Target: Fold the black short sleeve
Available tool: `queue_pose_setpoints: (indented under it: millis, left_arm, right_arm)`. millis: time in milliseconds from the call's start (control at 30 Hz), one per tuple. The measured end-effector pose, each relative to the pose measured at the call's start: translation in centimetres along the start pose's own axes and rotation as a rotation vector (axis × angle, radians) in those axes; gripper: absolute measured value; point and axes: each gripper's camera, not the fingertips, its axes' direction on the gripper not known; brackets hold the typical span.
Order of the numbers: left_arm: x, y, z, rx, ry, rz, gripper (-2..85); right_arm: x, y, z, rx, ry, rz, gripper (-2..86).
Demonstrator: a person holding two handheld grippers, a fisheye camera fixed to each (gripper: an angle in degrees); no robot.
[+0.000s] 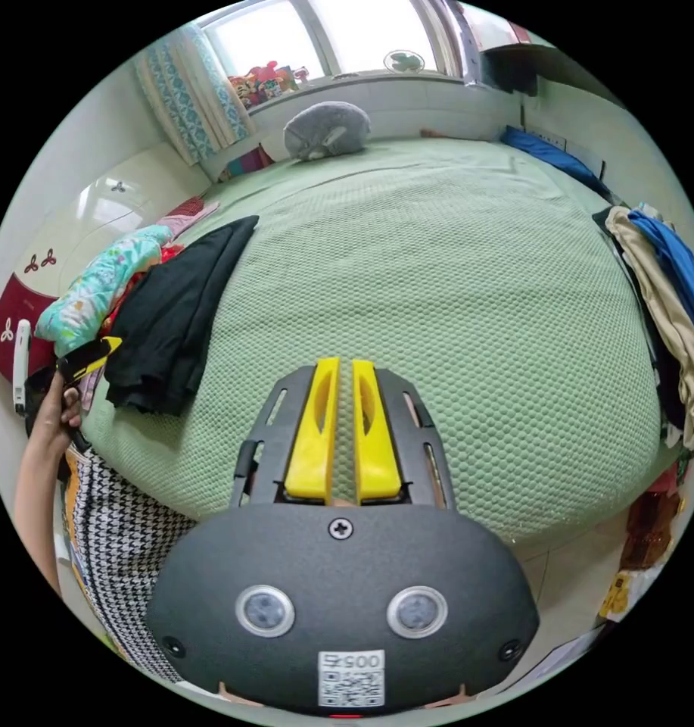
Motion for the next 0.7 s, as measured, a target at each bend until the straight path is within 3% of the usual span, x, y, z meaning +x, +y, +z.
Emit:
queue_pose_setpoints:
  millis: [100, 267, 433, 700]
  left_arm:
    - [0.1, 0.3, -0.6, 0.029, -0.082, -0.015, 6.4]
    - [1.4, 0.3, -2.2, 0.052, -0.143, 0.057, 4.4]
    - [3.2, -0.4, -3.7, 0.024, 0.055, 0.077, 1.4]
    - [10.7, 2.2, -3.5, -0.004, 0.188, 0.243, 0.4]
  right_arm:
    - [-0.7, 0.1, 0.7, -0.007, -0.001, -0.023, 3.5]
    - [-0.8, 0.0, 1.4, -0.006, -0.036, -0.010, 3.0]
    - [-1.1, 0.2, 2.0, -0.002, -0.006, -0.007, 2.1]
    - [1.4, 0.7, 1.0, 0.021, -0.009, 0.027, 1.3]
